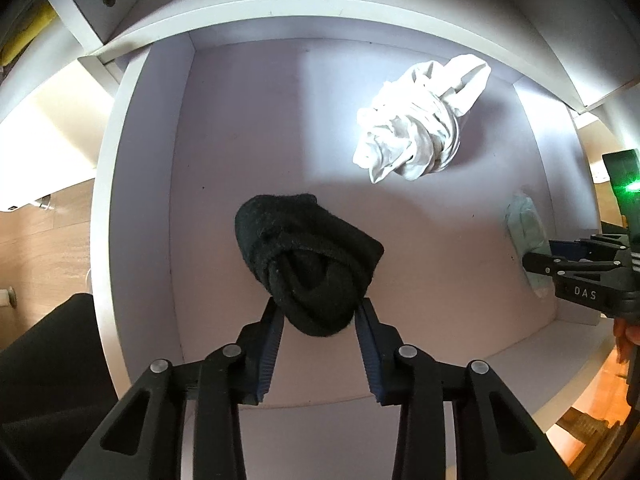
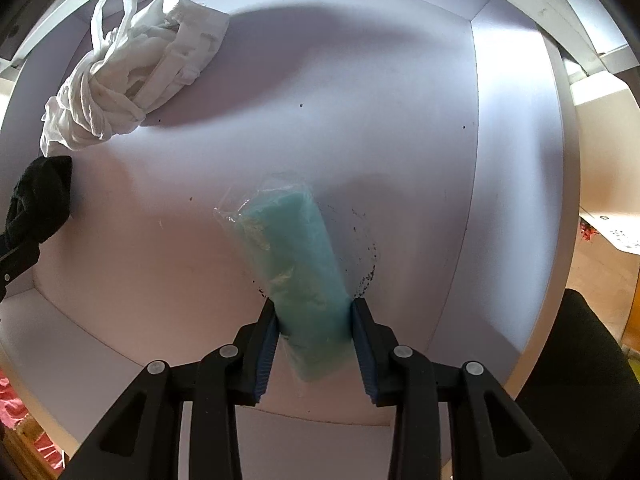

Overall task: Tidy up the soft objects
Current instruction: 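Carry the black beanie to the tray with the left tool while the right tool holds the teal bundle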

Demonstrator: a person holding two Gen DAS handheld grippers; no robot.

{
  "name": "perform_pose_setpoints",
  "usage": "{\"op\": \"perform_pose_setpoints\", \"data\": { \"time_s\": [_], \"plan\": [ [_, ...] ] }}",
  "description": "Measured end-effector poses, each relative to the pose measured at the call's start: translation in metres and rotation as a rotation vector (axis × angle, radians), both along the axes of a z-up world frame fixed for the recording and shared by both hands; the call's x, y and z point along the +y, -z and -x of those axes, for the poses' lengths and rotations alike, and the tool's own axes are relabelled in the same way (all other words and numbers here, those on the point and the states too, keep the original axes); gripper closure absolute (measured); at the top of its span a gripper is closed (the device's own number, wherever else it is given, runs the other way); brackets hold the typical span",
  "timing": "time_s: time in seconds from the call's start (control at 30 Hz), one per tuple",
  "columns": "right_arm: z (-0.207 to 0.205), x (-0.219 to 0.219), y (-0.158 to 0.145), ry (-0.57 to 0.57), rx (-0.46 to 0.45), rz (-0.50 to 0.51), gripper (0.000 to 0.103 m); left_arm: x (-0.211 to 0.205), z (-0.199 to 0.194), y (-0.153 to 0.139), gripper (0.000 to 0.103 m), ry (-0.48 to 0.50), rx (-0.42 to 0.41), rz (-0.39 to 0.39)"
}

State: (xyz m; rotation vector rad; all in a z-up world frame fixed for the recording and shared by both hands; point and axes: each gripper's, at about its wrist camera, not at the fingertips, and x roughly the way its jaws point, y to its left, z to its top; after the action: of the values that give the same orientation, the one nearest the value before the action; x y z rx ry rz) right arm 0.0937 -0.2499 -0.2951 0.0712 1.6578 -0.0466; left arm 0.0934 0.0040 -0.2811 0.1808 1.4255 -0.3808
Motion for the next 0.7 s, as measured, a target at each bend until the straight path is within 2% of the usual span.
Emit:
{"op": "perform_pose_setpoints", "data": {
  "time_s": [0.07,0.1,0.13,0.23,0.37,0.43,0.6,0.7],
  "plan": [
    [0.0,-0.005,-0.002,0.005,0.007,-0.006,0.067,-0.002,-0.002,0.0,0.056,-0.008,-0.008,-0.001],
    [0.0,-0.007,-0.003,0.01,0.01,-0.009,0.067,-0.003,-0.003,-0.001,0.044,-0.009,-0.003,0.013],
    [-0.001,-0.008,-0.004,0.014,0.01,-0.012,0.067,-0.003,-0.004,-0.002,0.038,-0.01,-0.005,0.018],
    [-0.004,-0.014,-0.007,0.018,0.01,-0.015,0.066,-0.004,-0.01,0.004,0.033,-0.019,-0.01,-0.005],
    [-0.005,-0.019,-0.001,0.015,0.008,-0.01,0.066,0.003,-0.024,0.018,0.036,-0.073,0.029,-0.004],
    [-0.007,-0.022,-0.004,0.016,0.006,-0.009,0.066,0.005,-0.027,0.025,0.047,-0.08,0.055,-0.008],
    [-0.01,-0.029,-0.008,0.023,0.001,-0.013,0.066,-0.001,-0.028,0.017,0.06,-0.041,0.043,0.004],
    [-0.01,-0.029,-0.007,0.021,0.002,-0.01,0.066,0.0,-0.024,0.007,0.062,-0.025,0.033,0.019]
  ]
}}
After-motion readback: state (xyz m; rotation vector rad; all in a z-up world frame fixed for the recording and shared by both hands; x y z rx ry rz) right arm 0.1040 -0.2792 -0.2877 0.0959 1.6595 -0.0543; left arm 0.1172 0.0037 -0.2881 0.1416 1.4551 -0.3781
